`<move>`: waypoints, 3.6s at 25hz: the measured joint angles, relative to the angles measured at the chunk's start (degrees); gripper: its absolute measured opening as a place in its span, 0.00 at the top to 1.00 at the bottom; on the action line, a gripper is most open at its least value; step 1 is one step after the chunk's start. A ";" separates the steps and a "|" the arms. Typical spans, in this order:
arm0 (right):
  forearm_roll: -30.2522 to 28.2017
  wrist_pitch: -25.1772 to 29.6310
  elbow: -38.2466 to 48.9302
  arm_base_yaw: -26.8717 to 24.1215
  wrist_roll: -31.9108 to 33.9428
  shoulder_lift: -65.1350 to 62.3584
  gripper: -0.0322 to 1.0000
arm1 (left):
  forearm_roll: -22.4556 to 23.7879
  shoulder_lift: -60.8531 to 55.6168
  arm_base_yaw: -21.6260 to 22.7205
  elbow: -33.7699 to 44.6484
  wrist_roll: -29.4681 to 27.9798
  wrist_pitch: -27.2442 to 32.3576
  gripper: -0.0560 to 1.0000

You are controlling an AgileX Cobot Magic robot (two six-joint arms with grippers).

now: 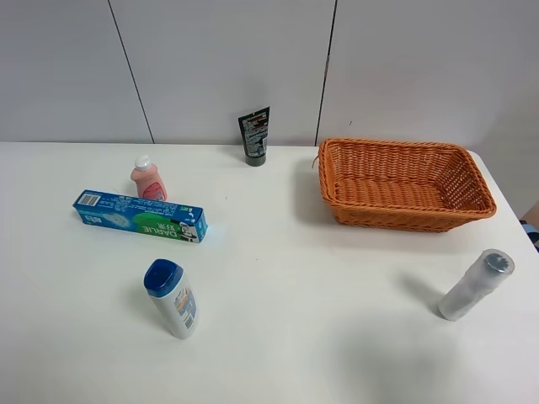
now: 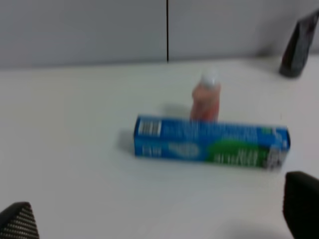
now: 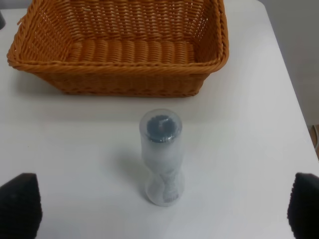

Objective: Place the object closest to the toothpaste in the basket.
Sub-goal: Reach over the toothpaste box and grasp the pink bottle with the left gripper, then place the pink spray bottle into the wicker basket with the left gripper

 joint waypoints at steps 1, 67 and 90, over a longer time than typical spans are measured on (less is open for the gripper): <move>0.00 0.00 0.00 0.00 0.00 0.00 0.01 | 0.00 2.28 0.00 -0.85 0.00 -2.33 0.00; 0.00 0.00 0.00 0.00 0.01 0.00 0.01 | -0.42 101.74 -10.68 -12.59 -2.86 -77.58 0.07; 0.00 0.00 0.00 0.00 0.01 0.00 0.01 | 4.05 87.72 -19.74 -34.07 -8.63 -68.41 0.63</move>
